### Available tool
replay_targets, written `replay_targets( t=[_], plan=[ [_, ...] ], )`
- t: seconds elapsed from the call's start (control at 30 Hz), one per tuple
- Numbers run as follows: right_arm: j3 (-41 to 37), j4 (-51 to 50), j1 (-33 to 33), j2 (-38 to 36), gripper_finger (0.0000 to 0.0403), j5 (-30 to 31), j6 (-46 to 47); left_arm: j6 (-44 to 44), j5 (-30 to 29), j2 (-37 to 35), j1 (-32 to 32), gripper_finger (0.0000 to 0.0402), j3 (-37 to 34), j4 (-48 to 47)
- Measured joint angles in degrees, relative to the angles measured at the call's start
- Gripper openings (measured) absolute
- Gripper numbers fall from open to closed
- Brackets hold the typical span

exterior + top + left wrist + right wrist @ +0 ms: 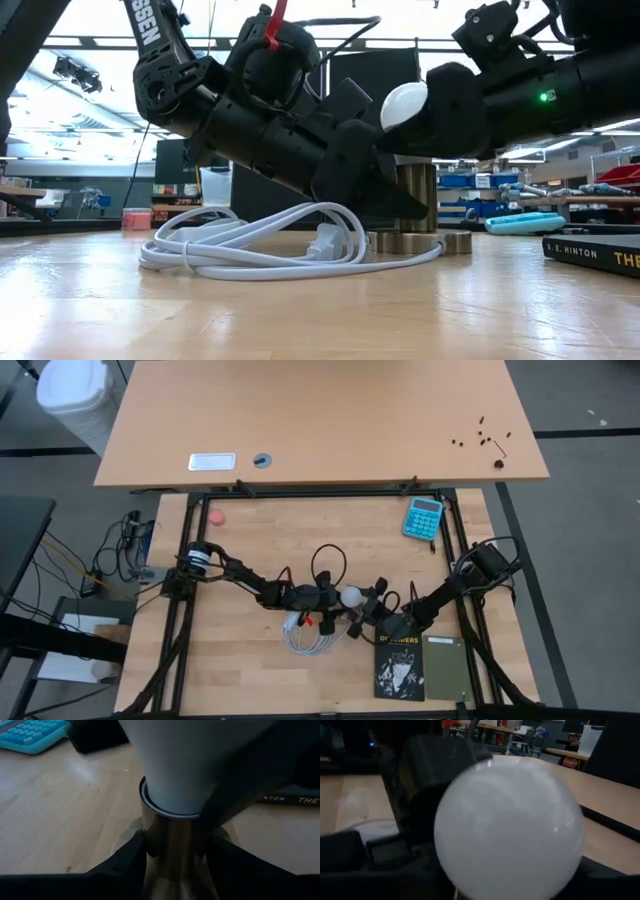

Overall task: Screw lightbulb
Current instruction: Remove the white lightbulb into the silver lamp

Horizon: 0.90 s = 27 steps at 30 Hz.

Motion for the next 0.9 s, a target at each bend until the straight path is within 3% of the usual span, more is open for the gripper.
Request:
replay_targets(
  t=[0.17, 0.67, 0.9],
  plan=[
    [0.0, -0.2, 0.0, 0.1, 0.0191, -1.7, 0.4, 0.4, 0.0, -0.1, 0.0, 0.0185, 0.1, 0.2],
    [0.0, 0.0, 0.1, 0.1, 0.0188, -2.0, 1.7, 0.4, 0.0, -0.1, 0.0, 0.0185, 0.0, 0.3],
    [-2.9, 2.4, -0.5, -0.2, 0.0179, -9.2, 2.1, 0.2, 0.3, 0.0, -0.1, 0.0185, -0.1, 0.0]
  ],
)
